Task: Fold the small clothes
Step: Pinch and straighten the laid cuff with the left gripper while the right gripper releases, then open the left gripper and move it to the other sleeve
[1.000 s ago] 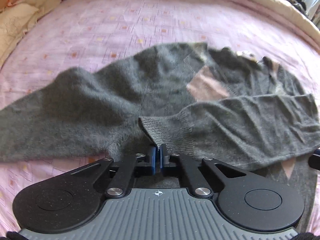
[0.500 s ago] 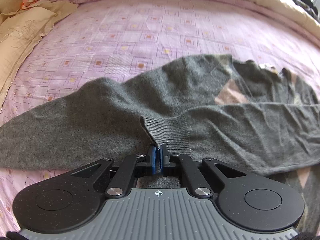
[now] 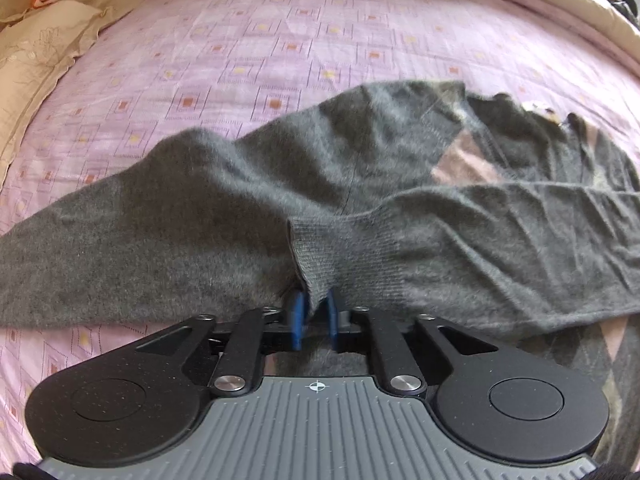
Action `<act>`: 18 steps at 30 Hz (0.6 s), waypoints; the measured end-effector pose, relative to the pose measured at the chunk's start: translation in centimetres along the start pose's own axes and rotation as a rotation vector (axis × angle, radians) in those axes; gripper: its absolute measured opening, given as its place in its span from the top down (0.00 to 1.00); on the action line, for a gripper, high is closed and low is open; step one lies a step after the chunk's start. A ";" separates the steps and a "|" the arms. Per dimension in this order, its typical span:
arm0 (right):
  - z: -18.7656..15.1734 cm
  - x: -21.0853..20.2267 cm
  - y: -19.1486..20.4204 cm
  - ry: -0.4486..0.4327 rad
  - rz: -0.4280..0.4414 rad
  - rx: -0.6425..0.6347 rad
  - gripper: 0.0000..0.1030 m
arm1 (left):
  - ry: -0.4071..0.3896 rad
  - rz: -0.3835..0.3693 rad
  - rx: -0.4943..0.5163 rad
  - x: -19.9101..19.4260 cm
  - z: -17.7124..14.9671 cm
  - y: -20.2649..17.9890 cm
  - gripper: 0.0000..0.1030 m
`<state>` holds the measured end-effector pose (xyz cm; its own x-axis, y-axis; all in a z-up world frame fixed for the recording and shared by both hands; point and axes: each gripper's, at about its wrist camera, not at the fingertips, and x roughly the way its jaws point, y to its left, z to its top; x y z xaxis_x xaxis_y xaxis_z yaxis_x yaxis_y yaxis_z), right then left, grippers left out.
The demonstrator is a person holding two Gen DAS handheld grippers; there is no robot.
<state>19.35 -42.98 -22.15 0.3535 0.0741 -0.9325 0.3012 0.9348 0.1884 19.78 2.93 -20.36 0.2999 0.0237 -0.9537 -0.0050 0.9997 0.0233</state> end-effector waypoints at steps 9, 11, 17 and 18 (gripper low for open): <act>-2.1 -2.3 4.1 -0.063 0.083 -0.146 0.41 | -0.019 -0.015 -0.024 0.5 -0.6 0.5 0.75; -2.9 -1.0 3.7 -0.012 0.026 -0.139 0.41 | -0.026 -0.007 -0.014 0.5 -0.6 0.2 0.74; -3.8 -0.6 1.6 -0.005 -0.027 -0.068 0.33 | -0.073 -0.018 -0.025 0.5 -1.2 0.3 0.68; -3.8 -1.0 1.8 -0.014 -0.031 -0.074 0.33 | -0.079 -0.020 -0.025 0.5 -1.3 0.3 0.65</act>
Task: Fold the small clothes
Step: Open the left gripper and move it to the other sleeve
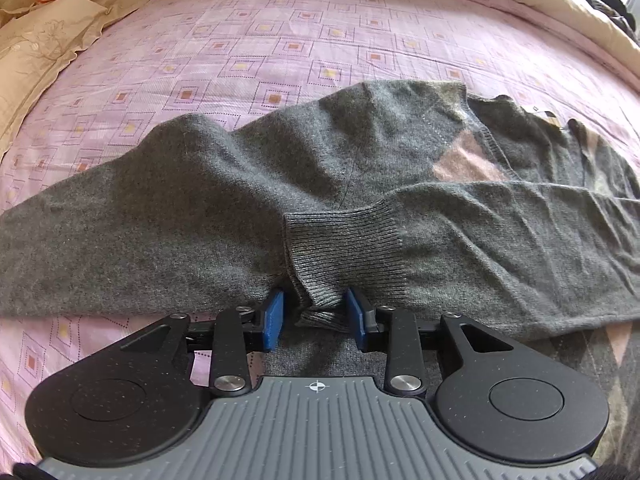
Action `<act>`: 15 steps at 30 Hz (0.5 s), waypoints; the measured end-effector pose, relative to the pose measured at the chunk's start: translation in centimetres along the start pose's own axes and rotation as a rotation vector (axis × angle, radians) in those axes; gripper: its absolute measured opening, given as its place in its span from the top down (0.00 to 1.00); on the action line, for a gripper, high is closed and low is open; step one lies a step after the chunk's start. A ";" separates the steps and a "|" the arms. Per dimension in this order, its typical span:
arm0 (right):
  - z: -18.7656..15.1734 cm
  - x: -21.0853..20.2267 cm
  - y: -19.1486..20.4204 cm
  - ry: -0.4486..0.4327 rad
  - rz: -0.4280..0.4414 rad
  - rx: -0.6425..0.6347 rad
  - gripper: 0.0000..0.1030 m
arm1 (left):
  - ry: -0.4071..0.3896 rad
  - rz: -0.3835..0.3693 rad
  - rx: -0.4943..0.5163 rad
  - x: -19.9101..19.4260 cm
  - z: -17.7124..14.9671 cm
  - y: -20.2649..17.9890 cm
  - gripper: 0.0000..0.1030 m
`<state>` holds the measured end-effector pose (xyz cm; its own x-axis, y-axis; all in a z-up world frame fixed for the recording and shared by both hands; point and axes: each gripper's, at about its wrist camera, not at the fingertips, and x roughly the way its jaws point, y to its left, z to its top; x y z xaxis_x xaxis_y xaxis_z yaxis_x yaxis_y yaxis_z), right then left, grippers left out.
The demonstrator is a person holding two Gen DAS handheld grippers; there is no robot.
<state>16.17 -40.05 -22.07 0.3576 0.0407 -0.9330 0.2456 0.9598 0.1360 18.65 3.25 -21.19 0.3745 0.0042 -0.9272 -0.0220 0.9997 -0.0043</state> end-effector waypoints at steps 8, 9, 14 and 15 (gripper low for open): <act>-0.8 -5.2 3.2 -0.109 0.084 -0.060 0.20 | 0.052 -0.150 0.115 1.3 0.1 -1.4 0.00; -1.1 -5.8 3.8 -0.115 0.092 -0.078 0.20 | 0.051 -0.145 0.127 1.3 0.0 -1.6 0.01; -3.1 -7.8 6.6 -0.125 0.147 -0.131 0.17 | 0.002 -0.166 0.109 0.9 -0.9 -0.9 0.01; -3.5 -8.1 7.0 -0.123 0.154 -0.132 0.17 | 0.000 -0.159 0.124 0.8 -0.9 -1.0 0.01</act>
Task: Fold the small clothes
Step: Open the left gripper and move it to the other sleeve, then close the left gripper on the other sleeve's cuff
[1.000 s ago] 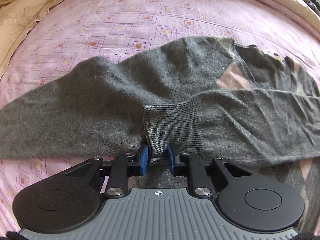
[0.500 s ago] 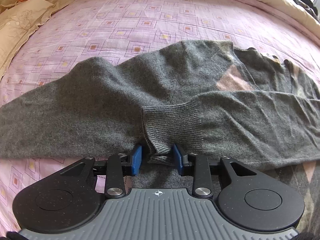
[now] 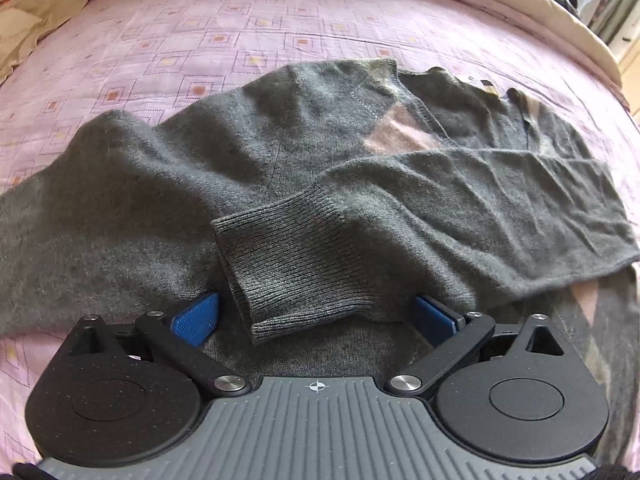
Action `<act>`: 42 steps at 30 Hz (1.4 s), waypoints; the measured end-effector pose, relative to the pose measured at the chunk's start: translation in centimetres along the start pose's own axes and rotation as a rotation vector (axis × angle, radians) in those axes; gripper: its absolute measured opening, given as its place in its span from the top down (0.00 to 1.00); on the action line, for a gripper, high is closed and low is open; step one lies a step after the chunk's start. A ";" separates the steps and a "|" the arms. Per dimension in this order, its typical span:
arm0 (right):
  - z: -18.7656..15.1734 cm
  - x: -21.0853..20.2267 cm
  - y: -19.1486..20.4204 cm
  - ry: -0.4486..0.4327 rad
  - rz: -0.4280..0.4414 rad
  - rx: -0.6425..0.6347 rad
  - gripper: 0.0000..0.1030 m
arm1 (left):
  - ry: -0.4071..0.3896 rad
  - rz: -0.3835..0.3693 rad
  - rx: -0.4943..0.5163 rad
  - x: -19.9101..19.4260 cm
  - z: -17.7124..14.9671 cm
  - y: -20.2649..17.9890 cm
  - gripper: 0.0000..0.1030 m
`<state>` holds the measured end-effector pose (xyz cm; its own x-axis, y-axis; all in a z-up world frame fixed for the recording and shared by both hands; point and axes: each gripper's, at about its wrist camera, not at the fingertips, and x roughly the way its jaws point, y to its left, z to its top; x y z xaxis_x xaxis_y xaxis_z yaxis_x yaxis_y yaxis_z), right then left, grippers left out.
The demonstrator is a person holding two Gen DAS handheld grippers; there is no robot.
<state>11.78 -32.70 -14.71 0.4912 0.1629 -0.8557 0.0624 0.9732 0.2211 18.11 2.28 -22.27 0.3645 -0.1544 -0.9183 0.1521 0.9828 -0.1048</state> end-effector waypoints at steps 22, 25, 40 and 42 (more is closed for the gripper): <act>-4.4 -1.5 5.8 0.033 0.095 0.002 0.12 | -0.211 0.232 -0.479 -8.7 -5.1 16.8 0.19; -4.1 -0.9 7.2 0.043 0.107 -0.016 0.12 | -0.225 0.220 -0.557 -9.5 -6.3 19.9 0.19; -2.2 2.1 14.5 0.101 0.151 -0.087 0.12 | -0.198 0.305 -0.762 -8.8 -8.6 32.9 0.19; -2.1 2.4 15.3 0.109 0.157 -0.102 0.12 | -0.201 0.313 -0.755 -8.6 -8.3 33.9 0.18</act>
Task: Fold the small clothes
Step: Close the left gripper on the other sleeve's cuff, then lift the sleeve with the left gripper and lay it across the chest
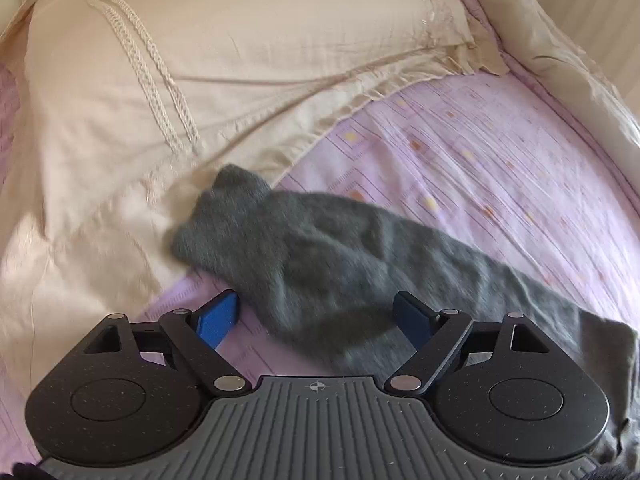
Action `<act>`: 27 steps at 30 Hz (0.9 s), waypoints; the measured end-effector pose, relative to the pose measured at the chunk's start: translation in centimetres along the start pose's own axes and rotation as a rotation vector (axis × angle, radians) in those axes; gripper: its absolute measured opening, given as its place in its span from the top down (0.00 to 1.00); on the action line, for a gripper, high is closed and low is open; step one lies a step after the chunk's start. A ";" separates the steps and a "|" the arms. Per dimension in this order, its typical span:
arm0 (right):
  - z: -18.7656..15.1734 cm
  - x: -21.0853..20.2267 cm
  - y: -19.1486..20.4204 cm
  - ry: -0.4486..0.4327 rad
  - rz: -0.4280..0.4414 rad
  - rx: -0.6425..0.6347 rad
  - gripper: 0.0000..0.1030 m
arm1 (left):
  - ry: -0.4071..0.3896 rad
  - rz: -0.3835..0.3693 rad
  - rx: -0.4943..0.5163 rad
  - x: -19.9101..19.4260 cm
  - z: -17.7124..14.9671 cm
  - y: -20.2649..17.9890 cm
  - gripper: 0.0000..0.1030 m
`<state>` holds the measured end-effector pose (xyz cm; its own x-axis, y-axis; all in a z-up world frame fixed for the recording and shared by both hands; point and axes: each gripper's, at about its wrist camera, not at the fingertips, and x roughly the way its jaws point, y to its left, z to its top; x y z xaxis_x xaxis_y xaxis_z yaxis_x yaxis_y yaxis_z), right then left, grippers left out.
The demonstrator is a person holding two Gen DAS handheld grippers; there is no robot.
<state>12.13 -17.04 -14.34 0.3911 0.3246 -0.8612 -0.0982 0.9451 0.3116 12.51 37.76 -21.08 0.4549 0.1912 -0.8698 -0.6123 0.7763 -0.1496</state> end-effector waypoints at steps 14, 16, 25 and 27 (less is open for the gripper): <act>0.3 1.2 1.3 0.041 0.013 -0.041 0.12 | -0.053 -0.095 -0.019 -2.2 2.0 0.3 0.85; 0.0 1.1 0.9 0.042 0.018 -0.033 0.12 | -0.085 -0.119 -0.005 -4.1 2.0 -0.8 0.85; -1.8 0.2 -1.2 0.023 0.063 -0.014 0.12 | -0.228 -0.292 0.160 -15.4 1.2 -9.0 0.85; -2.2 -0.1 -1.9 0.019 0.075 -0.007 0.12 | -0.259 -0.337 0.201 -17.9 0.9 -11.5 0.85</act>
<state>10.26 -18.79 -15.77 0.3648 0.3953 -0.8430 -0.1335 0.9182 0.3729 11.94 25.97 -3.38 0.7688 0.0320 -0.6387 -0.2770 0.9168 -0.2875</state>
